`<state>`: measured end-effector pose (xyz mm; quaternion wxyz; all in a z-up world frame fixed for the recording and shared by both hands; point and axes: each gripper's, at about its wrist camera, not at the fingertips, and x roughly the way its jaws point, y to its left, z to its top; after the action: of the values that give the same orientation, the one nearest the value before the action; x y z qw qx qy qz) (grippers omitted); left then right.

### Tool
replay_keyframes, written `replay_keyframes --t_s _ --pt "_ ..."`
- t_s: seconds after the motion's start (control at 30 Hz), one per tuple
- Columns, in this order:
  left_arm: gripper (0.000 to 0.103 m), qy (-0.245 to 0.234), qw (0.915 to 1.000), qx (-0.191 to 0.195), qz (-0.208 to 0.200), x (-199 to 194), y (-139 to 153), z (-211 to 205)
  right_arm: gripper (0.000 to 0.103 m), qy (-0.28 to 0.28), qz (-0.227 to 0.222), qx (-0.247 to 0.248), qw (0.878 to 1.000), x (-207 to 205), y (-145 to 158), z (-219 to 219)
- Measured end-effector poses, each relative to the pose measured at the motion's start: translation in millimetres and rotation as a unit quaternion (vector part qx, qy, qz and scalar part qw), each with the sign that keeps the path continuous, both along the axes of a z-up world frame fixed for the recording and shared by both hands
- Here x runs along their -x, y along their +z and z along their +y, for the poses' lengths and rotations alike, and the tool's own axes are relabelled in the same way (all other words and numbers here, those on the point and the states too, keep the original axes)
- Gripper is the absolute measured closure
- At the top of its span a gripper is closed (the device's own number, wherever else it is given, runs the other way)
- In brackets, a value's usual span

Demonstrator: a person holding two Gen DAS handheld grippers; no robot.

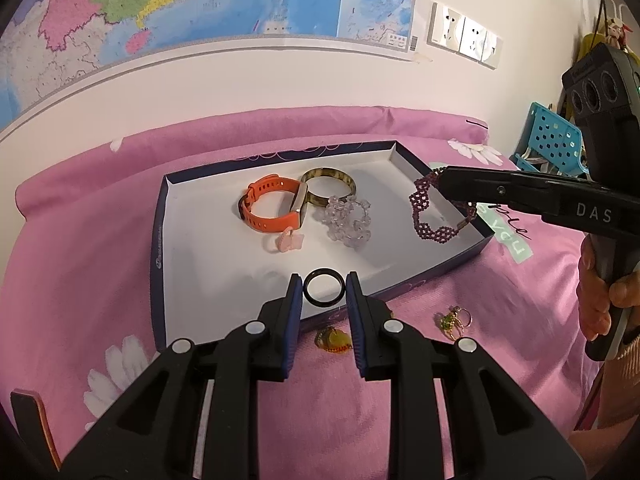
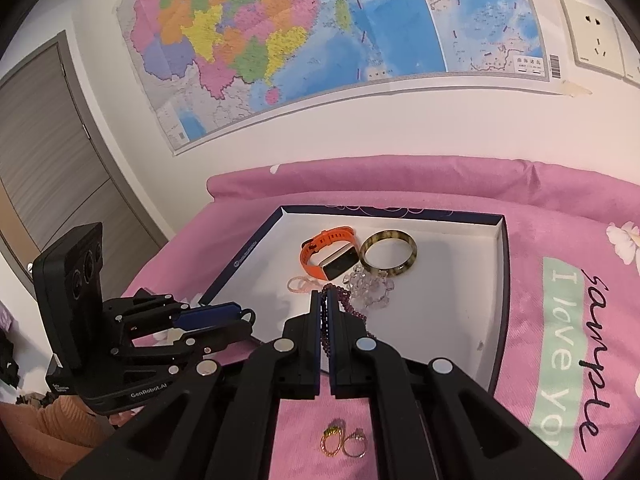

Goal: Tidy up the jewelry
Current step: 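Carry the black ring into the box with the left tool while the right tool lowers the necklace in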

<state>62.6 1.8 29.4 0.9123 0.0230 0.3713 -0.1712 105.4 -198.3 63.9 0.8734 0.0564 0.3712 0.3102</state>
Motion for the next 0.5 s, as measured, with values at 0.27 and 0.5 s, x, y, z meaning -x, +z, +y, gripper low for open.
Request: replay_keyframes --t_s 0.27,0.5 --pt "0.08 0.002 1.0 0.001 0.008 -10 -4 -1 0.101 -0.004 0.01 0.0 1.0 -12 -9 6" --pt "0.08 0.006 0.9999 0.0 0.015 -20 -7 -2 0.101 -0.014 0.017 0.003 1.0 -21 -13 8"
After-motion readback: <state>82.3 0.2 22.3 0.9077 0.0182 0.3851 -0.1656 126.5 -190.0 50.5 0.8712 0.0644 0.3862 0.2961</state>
